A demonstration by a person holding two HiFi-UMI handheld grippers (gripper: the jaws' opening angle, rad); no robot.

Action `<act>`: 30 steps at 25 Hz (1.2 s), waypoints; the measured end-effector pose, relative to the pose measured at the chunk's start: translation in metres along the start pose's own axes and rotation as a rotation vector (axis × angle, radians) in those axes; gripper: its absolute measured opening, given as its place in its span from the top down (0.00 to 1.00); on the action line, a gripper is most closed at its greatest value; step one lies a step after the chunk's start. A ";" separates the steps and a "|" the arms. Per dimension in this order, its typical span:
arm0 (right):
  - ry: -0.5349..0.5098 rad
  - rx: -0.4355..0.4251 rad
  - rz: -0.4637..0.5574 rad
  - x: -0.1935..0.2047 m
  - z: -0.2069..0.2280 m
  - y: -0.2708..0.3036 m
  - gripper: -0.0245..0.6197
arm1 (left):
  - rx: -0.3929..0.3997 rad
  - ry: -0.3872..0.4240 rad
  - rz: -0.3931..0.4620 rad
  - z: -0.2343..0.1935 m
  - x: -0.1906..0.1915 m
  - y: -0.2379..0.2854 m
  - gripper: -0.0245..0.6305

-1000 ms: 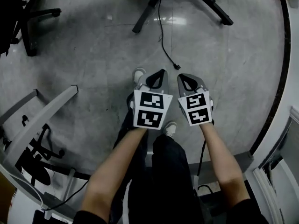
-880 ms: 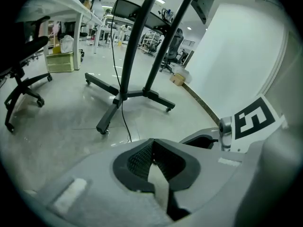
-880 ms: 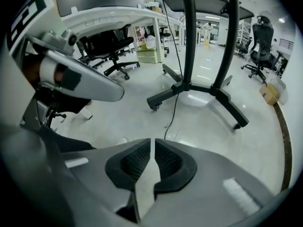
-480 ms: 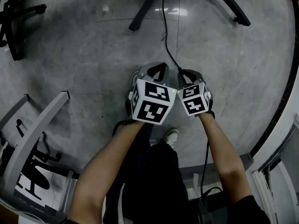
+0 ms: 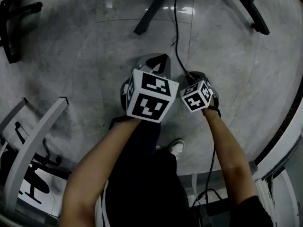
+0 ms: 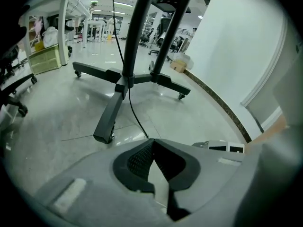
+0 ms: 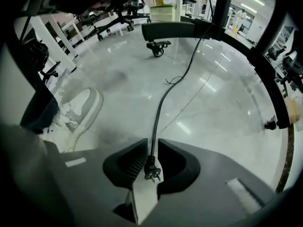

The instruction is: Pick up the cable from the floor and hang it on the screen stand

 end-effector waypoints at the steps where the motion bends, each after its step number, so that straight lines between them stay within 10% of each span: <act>1: -0.007 -0.002 -0.012 0.002 0.002 0.006 0.86 | -0.001 -0.005 0.002 -0.004 0.000 0.001 0.96; 17: -0.059 -0.047 -0.133 0.005 0.001 0.029 0.94 | -0.033 -0.047 0.019 -0.020 0.007 -0.005 0.96; 30: -0.273 0.095 0.085 -0.038 -0.026 -0.145 0.94 | -0.059 -0.063 0.106 0.025 -0.043 -0.117 0.96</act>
Point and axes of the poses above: the fingertips, and each gripper's own axes: y forward along the fingers, z to its right, x out of its underside, the point moved 2 cm from there along -y, backward along the fingers, and after that the axes turned 6 degrees about -x, right-handed, at the moved point
